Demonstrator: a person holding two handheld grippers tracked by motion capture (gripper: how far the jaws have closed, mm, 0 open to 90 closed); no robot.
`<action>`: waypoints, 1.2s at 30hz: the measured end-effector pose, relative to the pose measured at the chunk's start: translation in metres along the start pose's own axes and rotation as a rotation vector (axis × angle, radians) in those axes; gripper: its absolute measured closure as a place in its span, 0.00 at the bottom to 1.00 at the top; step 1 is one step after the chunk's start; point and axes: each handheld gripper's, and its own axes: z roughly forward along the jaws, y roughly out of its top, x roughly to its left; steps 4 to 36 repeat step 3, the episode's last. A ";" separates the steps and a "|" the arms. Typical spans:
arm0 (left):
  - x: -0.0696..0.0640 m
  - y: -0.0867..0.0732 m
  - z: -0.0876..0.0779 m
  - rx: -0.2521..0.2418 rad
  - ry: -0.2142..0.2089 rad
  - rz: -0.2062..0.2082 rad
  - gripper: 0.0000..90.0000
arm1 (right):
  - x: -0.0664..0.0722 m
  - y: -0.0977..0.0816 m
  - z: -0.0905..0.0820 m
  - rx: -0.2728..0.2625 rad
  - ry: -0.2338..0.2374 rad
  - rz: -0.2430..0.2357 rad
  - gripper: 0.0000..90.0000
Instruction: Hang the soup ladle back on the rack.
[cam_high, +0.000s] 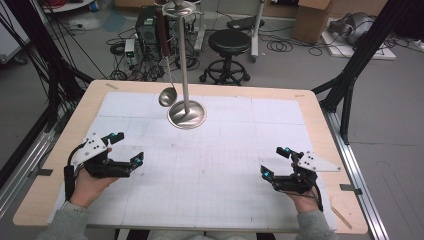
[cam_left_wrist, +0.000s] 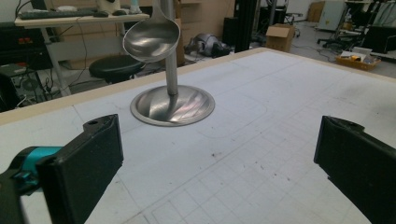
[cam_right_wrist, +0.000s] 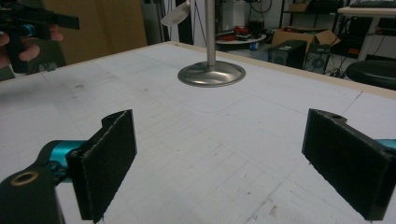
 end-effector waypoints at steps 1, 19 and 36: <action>-0.001 -0.001 0.001 0.003 -0.001 0.014 0.02 | -0.001 0.000 0.000 -0.001 0.002 -0.003 0.10; -0.004 -0.002 0.002 0.023 -0.003 0.028 0.02 | 0.000 0.000 0.001 0.000 0.000 0.005 0.10; -0.004 -0.002 0.002 0.023 -0.003 0.028 0.02 | 0.000 0.000 0.001 0.000 0.000 0.005 0.10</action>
